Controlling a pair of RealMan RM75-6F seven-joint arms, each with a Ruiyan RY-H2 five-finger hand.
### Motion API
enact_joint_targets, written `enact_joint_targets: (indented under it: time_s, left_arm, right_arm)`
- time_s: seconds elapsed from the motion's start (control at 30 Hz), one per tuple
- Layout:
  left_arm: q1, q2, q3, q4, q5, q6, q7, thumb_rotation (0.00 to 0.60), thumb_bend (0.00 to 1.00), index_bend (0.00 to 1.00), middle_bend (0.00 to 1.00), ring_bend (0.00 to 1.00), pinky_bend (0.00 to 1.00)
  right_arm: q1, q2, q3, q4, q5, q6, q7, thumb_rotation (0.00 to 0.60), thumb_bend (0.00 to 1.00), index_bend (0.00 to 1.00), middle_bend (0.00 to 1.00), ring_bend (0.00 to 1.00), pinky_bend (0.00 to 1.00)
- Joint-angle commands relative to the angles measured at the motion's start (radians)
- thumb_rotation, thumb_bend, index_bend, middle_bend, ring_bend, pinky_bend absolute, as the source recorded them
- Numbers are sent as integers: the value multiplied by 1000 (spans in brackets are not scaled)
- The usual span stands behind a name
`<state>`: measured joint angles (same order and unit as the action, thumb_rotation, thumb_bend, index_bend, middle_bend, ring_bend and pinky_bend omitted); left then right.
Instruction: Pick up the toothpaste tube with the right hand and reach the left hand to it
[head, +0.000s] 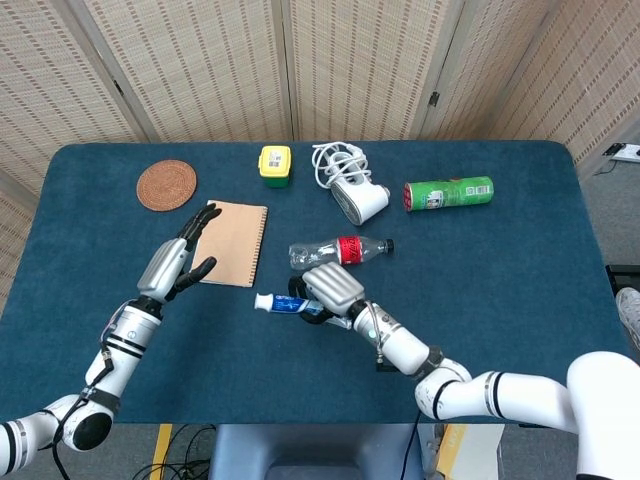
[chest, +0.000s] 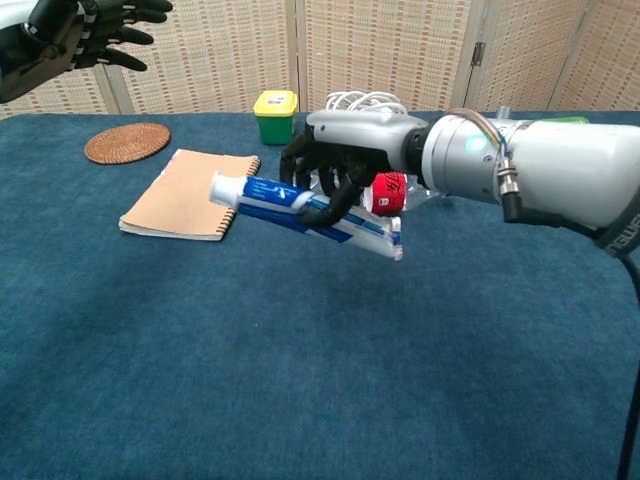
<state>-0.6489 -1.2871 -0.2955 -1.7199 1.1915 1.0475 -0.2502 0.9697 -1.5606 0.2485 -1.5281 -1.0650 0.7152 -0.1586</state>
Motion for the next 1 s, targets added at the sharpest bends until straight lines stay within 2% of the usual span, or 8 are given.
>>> enact_joint_targets:
  time_s: [0.03,0.3,0.47,0.6,0.7,0.77,0.8,1.0]
  left_arm:
    - [3,-3,7,11,-2,-2,6,2,21,0,0,0,150]
    - [20,-17,19,32,-17,7,3,2,20,0,0,0,150]
    - [30,-13,19,47,-30,4,-6,2,21,0,0,0,150]
    - [42,-6,18,58,-37,15,-5,14,20,0,0,0,150]
    - [58,0,11,68,-43,38,-11,218,20,0,0,0,149]
    - [68,10,14,77,-48,54,15,543,21,0,0,0,149]
    - [74,15,14,78,-50,64,23,599,21,0,0,0,149]
    - [116,54,24,71,-83,126,129,600,37,1,0,5,196]
  right_arm:
    - [41,48,-70,-29,106,-37,-141,600,412,700,561,551,618]
    - [73,20,-117,-1,210,-8,-240,600,329,468,429,427,527]
    - [71,46,-124,-27,235,-9,-230,600,301,53,203,213,378]
    - [34,99,-114,-75,196,39,-186,600,299,0,112,148,348]
    - [-16,169,-112,-126,143,88,-135,600,299,0,99,142,348]
    - [-62,221,-117,-157,100,139,-105,600,304,0,113,142,347]
    - [-83,244,-122,-169,79,164,-95,600,320,0,133,142,347]
    - [-247,376,-172,-217,-87,370,-19,600,390,27,243,182,348]
